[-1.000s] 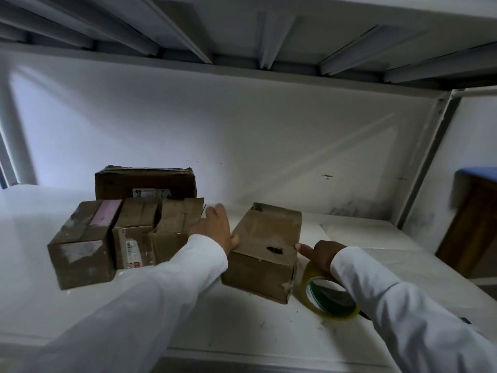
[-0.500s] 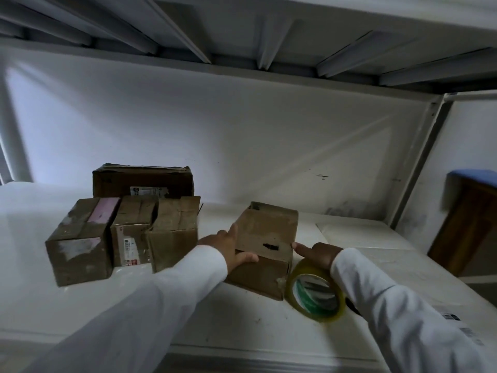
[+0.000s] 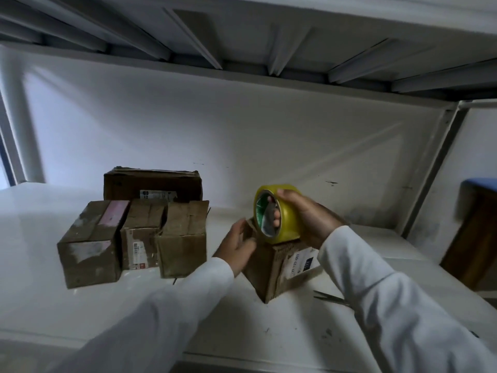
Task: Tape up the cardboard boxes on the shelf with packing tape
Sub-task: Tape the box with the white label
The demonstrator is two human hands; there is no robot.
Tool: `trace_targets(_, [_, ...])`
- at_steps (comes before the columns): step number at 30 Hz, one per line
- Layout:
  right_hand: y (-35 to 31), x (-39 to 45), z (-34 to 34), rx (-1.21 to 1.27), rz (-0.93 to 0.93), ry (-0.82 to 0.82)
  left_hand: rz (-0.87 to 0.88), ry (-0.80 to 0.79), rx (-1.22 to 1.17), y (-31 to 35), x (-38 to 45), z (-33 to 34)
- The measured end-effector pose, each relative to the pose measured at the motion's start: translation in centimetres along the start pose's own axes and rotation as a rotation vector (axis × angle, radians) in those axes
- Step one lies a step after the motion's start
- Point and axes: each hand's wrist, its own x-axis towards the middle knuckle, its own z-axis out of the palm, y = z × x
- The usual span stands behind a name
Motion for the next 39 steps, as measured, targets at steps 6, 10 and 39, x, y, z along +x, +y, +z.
trace_targets(6, [0.2, 0.5, 0.0, 0.004, 0.025, 0.058, -0.037, 0.008, 0.421, 0.8, 0.2, 3.1])
trace_targets(10, [0.2, -0.4, 0.1, 0.016, 0.076, 0.118, 0.03, 0.106, 0.579, 0.7, 1.2, 4.7])
trace_targets(39, [2.0, -4.4, -3.9, -0.248, 0.08, -0.052, -0.428, 0.075, -0.045, 0.2, 4.9, 1.9])
